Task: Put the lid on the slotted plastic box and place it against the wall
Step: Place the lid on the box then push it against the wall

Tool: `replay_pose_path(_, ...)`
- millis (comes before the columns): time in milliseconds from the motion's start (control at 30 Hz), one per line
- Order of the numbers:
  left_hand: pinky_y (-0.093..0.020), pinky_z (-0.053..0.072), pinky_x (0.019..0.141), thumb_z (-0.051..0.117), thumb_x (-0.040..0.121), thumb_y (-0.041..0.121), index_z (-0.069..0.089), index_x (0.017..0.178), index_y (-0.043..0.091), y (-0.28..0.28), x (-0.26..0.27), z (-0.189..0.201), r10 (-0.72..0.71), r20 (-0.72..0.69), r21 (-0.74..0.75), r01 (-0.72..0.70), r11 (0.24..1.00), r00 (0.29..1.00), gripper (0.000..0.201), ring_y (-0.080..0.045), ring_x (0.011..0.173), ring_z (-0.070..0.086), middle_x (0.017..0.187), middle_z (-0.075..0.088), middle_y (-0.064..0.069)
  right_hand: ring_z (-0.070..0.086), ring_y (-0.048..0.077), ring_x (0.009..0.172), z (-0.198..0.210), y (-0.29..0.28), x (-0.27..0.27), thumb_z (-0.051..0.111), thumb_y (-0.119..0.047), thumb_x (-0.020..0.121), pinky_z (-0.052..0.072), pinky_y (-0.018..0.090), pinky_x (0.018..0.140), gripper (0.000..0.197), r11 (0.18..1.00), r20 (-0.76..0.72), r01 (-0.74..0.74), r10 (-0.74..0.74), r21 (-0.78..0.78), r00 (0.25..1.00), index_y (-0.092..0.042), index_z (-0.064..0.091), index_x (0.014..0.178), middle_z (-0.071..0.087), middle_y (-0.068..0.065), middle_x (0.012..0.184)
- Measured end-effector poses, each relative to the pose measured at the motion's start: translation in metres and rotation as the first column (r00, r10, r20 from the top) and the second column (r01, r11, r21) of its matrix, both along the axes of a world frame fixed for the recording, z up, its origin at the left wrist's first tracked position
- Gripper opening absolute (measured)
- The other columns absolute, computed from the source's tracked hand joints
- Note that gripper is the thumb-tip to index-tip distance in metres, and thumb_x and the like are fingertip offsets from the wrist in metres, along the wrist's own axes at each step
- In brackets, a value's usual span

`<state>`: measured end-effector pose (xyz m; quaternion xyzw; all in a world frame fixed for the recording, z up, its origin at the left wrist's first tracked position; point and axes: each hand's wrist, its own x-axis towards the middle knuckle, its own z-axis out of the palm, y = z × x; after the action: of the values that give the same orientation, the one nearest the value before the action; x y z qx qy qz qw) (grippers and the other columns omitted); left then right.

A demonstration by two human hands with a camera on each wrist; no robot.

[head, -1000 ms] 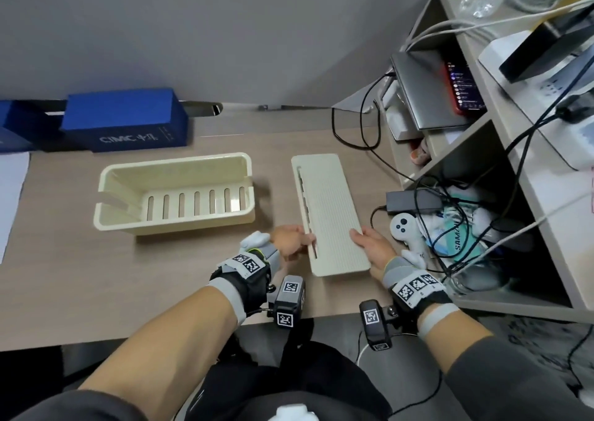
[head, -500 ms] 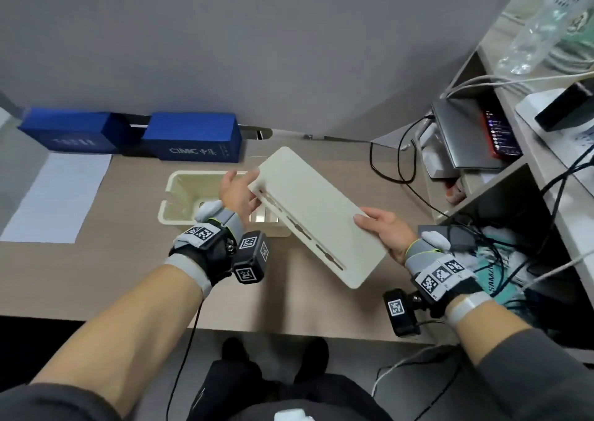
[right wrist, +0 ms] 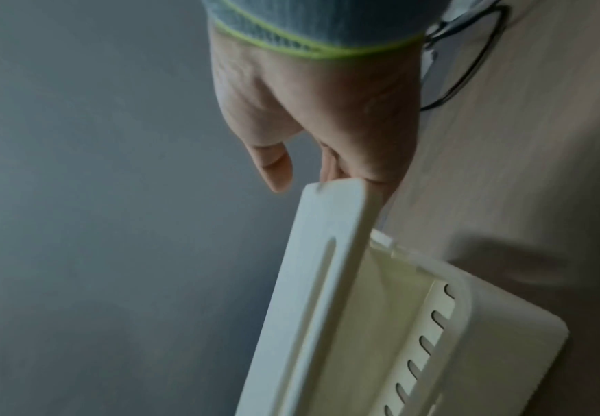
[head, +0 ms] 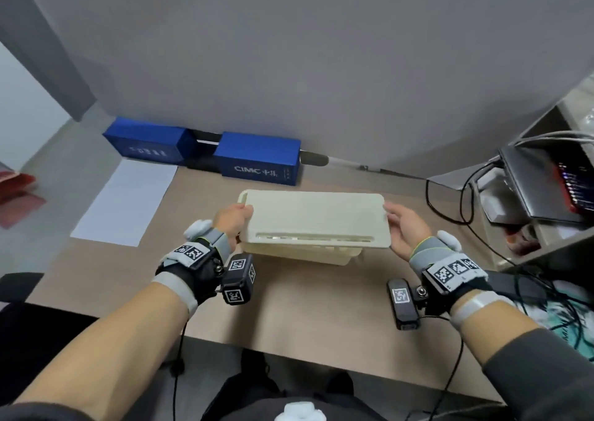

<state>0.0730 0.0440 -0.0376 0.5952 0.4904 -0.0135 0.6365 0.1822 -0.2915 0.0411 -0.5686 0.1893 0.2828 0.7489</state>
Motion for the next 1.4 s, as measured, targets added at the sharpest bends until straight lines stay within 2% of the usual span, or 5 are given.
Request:
replay_pose_path(200, -0.036, 0.047, 0.085, 0.043, 0.097, 0.016, 0.063, 0.116, 0.008, -0.002, 0.011, 0.038, -0.024, -0.037, 0.077, 0.027, 0.997, 0.999, 0.028, -0.03, 0.098, 0.057, 0.113, 0.063, -0.012, 0.059, 0.019, 0.068, -0.019, 0.041, -0.013, 0.046, 0.009, 0.083, 0.052, 0.027, 0.053, 0.041, 0.889, 0.018, -0.158, 0.184, -0.429, 0.983, -0.008, 0.063, 0.116, 0.065, 0.009, 0.086)
replay_pose_path(433, -0.032, 0.049, 0.09, 0.06, 0.088, 0.011, 0.066, 0.126, 0.008, 0.017, 0.026, 0.021, -0.108, -0.066, 0.161, 0.117, 0.98, 0.992, 0.038, -0.027, 0.1, 0.063, 0.128, 0.068, -0.016, 0.068, 0.034, 0.095, -0.041, 0.052, -0.007, 0.058, -0.003, 0.08, 0.058, 0.046, 0.084, 0.04, 0.775, 0.013, -0.06, 0.088, -0.629, 0.996, -0.009, 0.066, 0.119, 0.071, 0.017, 0.108)
replay_pose_path(766, -0.04, 0.063, 0.082, 0.063, 0.07, 0.032, 0.078, 0.095, 0.025, 0.015, 0.019, 0.012, 0.003, -0.069, 0.28, 0.017, 0.96, 0.998, 0.03, -0.024, 0.077, 0.074, 0.084, 0.078, 0.003, 0.07, 0.029, 0.08, -0.073, 0.045, 0.017, 0.066, -0.011, 0.069, 0.059, 0.046, 0.082, 0.026, 0.689, -0.03, -0.138, 0.166, -0.712, 0.986, -0.022, 0.07, 0.092, 0.073, 0.01, 0.089)
replay_pose_path(1199, -0.039, 0.059, 0.087, 0.072, 0.068, 0.033, 0.071, 0.096, 0.025, 0.01, 0.014, 0.004, 0.006, -0.16, 0.333, 0.049, 0.942, 0.987, 0.029, -0.027, 0.086, 0.07, 0.098, 0.075, -0.003, 0.069, 0.03, 0.085, -0.076, 0.04, 0.022, 0.078, -0.024, 0.065, 0.057, 0.046, 0.085, 0.028, 0.542, -0.117, -0.26, 0.284, -0.799, 0.952, -0.02, 0.058, 0.085, 0.071, 0.009, 0.093)
replay_pose_path(1399, -0.044, 0.045, 0.107, 0.061, 0.087, 0.03, 0.05, 0.138, 0.008, 0.016, 0.02, -0.002, -0.102, -0.279, 0.085, 0.13, 0.988, 0.955, 0.056, -0.038, 0.119, 0.057, 0.136, 0.058, -0.016, 0.067, 0.032, 0.093, -0.074, 0.042, 0.02, 0.072, -0.019, 0.081, 0.056, 0.041, 0.087, 0.024, 0.623, -0.168, -0.286, 0.242, -0.728, 0.956, -0.007, 0.065, 0.1, 0.069, 0.012, 0.102)
